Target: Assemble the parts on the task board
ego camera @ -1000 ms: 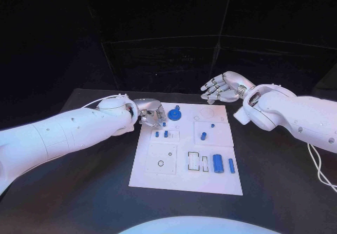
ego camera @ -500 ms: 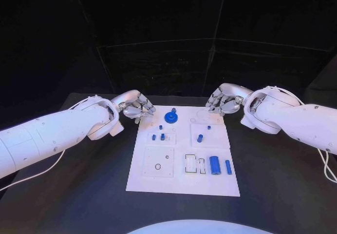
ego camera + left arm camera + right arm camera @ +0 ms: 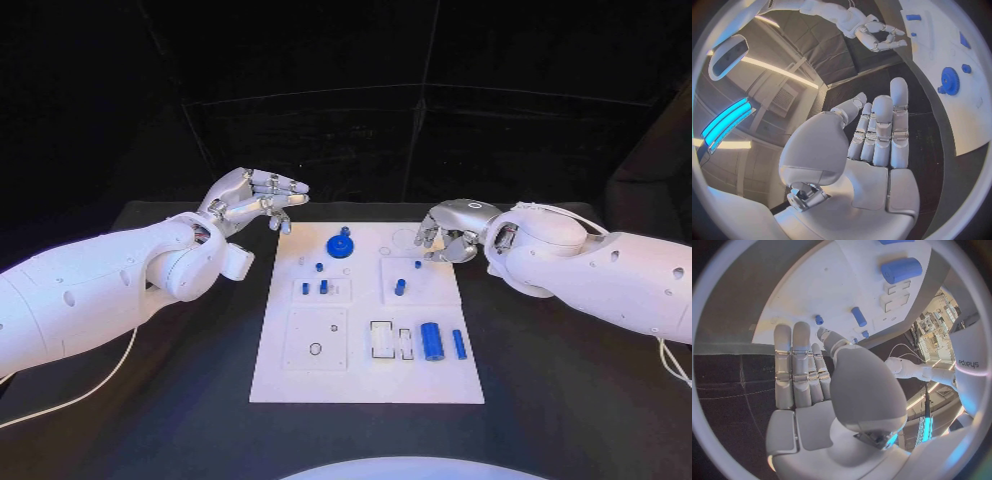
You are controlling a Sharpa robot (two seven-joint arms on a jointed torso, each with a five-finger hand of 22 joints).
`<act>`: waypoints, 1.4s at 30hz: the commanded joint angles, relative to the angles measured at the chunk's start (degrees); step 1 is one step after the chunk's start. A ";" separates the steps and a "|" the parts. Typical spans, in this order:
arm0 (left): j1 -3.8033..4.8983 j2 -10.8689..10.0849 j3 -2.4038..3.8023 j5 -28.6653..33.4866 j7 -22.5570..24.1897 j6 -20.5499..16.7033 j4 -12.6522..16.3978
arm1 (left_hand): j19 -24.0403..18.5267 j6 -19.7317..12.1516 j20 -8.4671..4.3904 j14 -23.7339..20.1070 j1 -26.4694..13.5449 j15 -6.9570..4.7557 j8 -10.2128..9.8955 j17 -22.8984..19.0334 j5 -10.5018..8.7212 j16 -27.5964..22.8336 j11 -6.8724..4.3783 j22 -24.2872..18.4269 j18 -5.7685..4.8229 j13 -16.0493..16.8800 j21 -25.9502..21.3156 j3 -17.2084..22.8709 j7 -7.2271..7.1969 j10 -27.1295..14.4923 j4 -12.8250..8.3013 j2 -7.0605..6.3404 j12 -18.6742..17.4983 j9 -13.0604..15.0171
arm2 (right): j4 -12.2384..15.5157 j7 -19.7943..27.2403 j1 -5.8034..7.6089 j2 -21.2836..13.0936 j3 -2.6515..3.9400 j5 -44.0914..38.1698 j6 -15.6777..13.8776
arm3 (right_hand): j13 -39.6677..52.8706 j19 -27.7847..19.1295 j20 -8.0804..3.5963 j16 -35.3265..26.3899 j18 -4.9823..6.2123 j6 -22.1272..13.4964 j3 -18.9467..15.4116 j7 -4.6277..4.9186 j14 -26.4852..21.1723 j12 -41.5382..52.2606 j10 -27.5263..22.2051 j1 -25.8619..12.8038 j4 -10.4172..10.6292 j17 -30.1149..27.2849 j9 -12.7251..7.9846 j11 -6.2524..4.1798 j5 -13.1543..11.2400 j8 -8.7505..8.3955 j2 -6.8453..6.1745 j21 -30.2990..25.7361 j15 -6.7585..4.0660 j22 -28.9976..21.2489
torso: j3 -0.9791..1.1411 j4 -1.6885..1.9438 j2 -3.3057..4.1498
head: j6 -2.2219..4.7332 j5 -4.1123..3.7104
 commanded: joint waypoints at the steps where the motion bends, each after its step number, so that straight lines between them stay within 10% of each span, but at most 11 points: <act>1: 0.02 -0.27 0.01 7.80 4.31 2.02 0.47 | -0.31 0.27 0.04 -0.41 -0.30 0.10 0.22 -0.10 -0.14 -0.36 -0.01 -0.08 0.79 0.05 -0.24 -0.08 -0.03 0.30 0.30 0.38 0.22 0.08 | 0.21 -1.06 -0.31 0.26 0.04 -4.83 -0.05 | -0.02 0.14 0.19 0.94 -0.51 0.05 0.70 0.14 1.32 -0.58 -0.80 -0.79 -0.06 0.52 0.07 0.15 -0.34 -0.60 -0.05 1.35 -0.04 1.43 | 0.04 0.13 0.10 | 0.03 -0.10; 24: -0.02 -0.52 -0.02 8.66 4.32 2.26 0.26 | -0.34 0.41 -0.02 -0.69 -0.39 0.04 0.35 -0.79 -0.15 -0.67 -0.09 -0.24 0.78 0.06 -0.46 -0.29 -0.10 0.43 0.25 0.23 0.49 0.09 | -1.11 -0.94 -2.42 2.27 0.04 -5.56 3.40 | 0.02 4.87 0.40 14.88 -2.92 1.97 4.19 0.19 1.68 -0.75 0.32 -1.48 -1.62 10.88 0.29 0.08 -0.65 -1.49 0.39 16.22 -0.01 17.48 | 0.03 0.05 0.09 | -0.44 0.04; 42: -0.02 -0.58 -0.02 8.67 3.85 2.81 -0.08 | -0.41 0.09 -0.05 -0.93 -0.52 0.06 0.27 -1.05 -0.14 -0.81 -0.01 -0.51 0.75 -0.05 -0.84 -0.69 -0.01 0.06 0.13 -0.10 0.63 0.02 | -2.57 -2.26 -2.97 3.80 0.04 -7.16 2.64 | 0.15 8.20 0.09 26.65 -4.57 5.25 9.93 -0.48 2.21 -0.57 3.38 -0.67 -3.57 20.32 0.55 -0.69 -4.95 -0.90 3.15 25.04 -0.52 27.30 | 0.01 0.02 0.09 | -0.98 0.01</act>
